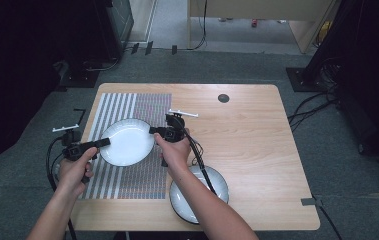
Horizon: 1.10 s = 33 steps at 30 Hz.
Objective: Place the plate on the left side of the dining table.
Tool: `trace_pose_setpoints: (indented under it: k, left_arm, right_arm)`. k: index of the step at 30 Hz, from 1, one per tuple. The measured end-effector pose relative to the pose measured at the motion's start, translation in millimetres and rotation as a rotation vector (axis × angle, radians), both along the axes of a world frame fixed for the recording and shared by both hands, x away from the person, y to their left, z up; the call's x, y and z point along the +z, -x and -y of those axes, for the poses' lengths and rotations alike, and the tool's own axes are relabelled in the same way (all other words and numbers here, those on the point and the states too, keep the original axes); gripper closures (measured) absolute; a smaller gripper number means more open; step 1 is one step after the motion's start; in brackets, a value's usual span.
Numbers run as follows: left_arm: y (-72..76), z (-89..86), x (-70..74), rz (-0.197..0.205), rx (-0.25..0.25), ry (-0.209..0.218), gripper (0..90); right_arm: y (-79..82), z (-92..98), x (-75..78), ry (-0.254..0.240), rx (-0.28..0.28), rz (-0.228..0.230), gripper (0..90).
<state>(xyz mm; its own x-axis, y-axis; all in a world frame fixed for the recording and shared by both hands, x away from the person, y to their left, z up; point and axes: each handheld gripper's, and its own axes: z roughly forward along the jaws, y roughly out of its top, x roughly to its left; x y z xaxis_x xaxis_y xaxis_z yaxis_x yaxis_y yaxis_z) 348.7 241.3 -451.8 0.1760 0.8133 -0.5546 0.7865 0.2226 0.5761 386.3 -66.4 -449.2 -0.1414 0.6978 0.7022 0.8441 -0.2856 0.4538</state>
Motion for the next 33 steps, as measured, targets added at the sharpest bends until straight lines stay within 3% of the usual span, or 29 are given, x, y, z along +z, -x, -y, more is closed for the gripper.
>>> trace_pose_setpoints:
  k: [3,8,13,16,20,24,33]
  left_arm:
    - [-14.8,-6.3,-9.7,-0.033,-0.004,0.016,77.9]
    - [-31.4,-14.8,-18.7,-0.055,0.004,0.022,77.9]
    - [-41.9,-13.4,-26.4,-0.051,0.005,-0.025,77.4]
    - [-47.7,-15.9,-36.1,-0.075,0.013,0.008,77.2]
    - [-50.3,-17.0,-43.0,-0.081,0.021,0.003,77.1]
    - [-50.6,-19.9,-46.2,-0.077,0.035,0.027,77.2]
    - [-51.9,-12.9,-52.5,-0.098,0.017,-0.006,76.9]
  right_arm:
    - [-8.1,-4.7,-11.6,0.013,-0.018,-0.011,83.6]
    - [-18.5,-14.7,-25.1,0.024,-0.032,-0.021,84.0]
    - [-28.7,-19.6,-34.9,0.019,-0.057,-0.009,83.4]
    - [-34.1,-20.8,-41.2,0.018,-0.066,-0.01,83.4]
    - [-36.5,-23.1,-46.9,0.009,-0.079,-0.022,83.4]
    - [-36.8,-25.0,-50.1,0.015,-0.073,0.006,83.4]
    - [-39.3,-21.7,-53.5,0.033,-0.07,0.013,81.5]
